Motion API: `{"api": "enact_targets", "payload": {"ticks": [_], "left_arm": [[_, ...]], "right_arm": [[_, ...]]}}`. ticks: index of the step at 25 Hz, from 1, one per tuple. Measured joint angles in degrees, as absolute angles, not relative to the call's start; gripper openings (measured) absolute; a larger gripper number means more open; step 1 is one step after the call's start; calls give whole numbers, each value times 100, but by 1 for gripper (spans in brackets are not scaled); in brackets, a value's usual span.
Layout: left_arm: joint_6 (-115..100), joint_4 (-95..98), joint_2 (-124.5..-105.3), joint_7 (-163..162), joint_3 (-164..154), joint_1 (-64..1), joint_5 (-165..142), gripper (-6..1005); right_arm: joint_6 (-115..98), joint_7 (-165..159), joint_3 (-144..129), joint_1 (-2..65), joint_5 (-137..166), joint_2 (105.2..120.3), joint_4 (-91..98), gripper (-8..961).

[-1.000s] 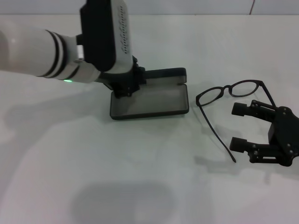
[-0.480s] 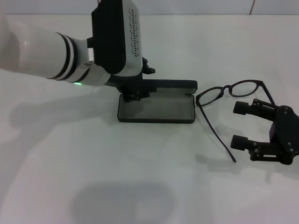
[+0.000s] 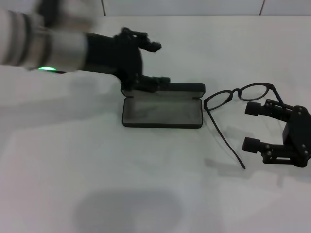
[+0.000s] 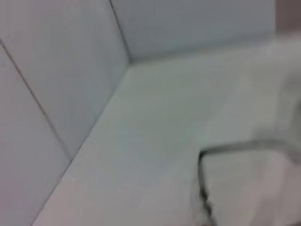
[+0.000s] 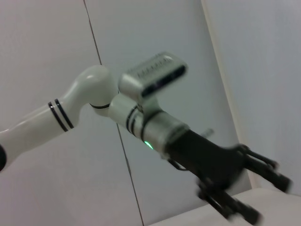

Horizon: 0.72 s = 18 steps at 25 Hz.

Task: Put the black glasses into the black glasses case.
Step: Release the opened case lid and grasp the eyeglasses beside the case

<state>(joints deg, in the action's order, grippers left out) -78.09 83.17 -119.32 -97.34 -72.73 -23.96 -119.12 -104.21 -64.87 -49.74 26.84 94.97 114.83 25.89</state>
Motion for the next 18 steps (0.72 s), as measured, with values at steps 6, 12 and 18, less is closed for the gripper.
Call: {"api": "enact_targets", "payload": {"ticks": [6, 12, 18], "left_arm": [[-9978, 6655, -11704, -9498, -5279, -2439, -10102, 747], [-10881, 3564, -11161, -7679, -4901, -2355, -9502, 748], [-10891, 2945, -11393, -6658, -4902, -1759, -9862, 750]], "right_arm": [[-10720, -6537, -4975, 2722, 9471, 11354, 2727, 871], [-11420, -6539, -5011, 2759, 9469, 11119, 2926, 870], [-11741, -6528, -5189, 2807, 9498, 11053, 3030, 870]]}}
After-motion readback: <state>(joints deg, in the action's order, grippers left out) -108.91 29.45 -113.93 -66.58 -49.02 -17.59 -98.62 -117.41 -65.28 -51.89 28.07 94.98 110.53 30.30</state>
